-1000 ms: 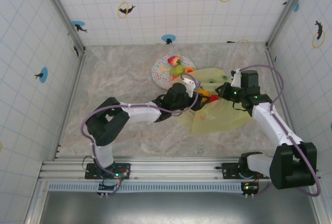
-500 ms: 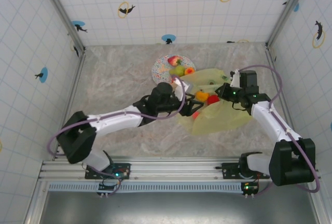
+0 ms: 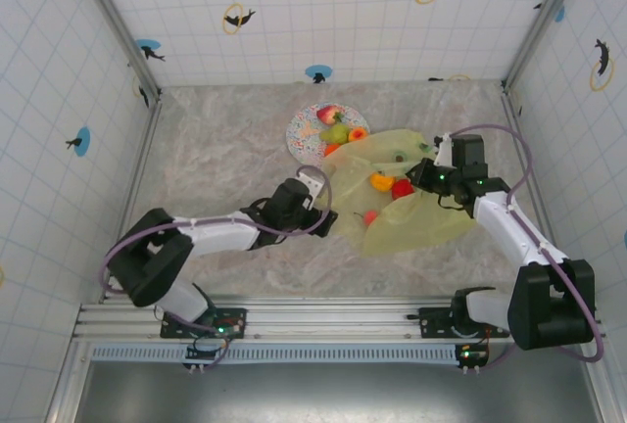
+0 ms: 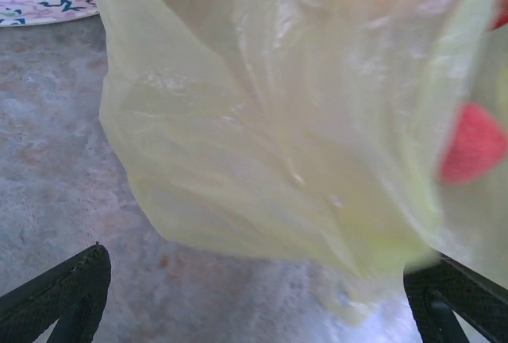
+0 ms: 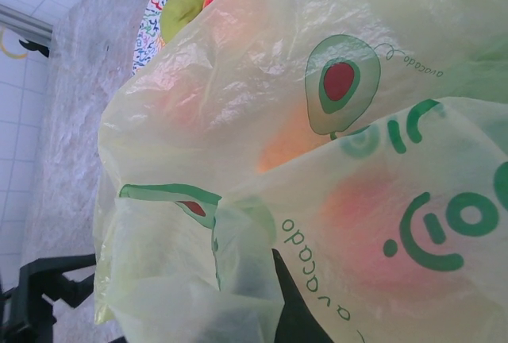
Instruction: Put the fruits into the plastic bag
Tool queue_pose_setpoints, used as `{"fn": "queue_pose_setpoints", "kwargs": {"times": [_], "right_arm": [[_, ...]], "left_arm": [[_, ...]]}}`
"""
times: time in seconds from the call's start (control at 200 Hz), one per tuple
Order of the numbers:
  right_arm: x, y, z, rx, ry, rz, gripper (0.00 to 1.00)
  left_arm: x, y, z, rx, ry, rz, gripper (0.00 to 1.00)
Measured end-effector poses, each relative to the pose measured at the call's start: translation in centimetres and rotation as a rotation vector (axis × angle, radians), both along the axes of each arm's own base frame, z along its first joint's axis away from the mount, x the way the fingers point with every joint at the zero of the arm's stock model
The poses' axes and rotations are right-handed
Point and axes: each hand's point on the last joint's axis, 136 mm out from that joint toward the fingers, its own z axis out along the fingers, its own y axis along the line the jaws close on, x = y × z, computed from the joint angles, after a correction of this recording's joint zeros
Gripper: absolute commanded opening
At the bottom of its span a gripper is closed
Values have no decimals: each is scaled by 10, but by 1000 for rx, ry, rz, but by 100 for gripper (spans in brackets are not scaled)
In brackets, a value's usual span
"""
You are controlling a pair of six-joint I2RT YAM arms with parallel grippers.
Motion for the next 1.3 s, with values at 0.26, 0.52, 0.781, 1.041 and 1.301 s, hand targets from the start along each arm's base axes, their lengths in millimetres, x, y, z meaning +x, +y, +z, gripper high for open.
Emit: {"fn": "queue_pose_setpoints", "kwargs": {"times": [0.26, 0.52, 0.781, 1.041, 1.301], "right_arm": [[0, 0, 0, 0, 0, 0, 0], [-2, -2, -2, -15, 4, 0, 0], [-12, -10, 4, -70, 4, -13, 0], [-19, -16, 26, -135, -4, -5, 0], [-19, -24, 66, -215, -40, 17, 0]], "left_arm": [[41, -22, -7, 71, -86, 23, 73], [50, -34, -7, 85, -81, 6, 0], [32, -58, 76, -120, 5, -104, 0], [27, -76, 158, -335, 125, -184, 0], [27, -80, 203, -399, 193, -223, 0]]}}
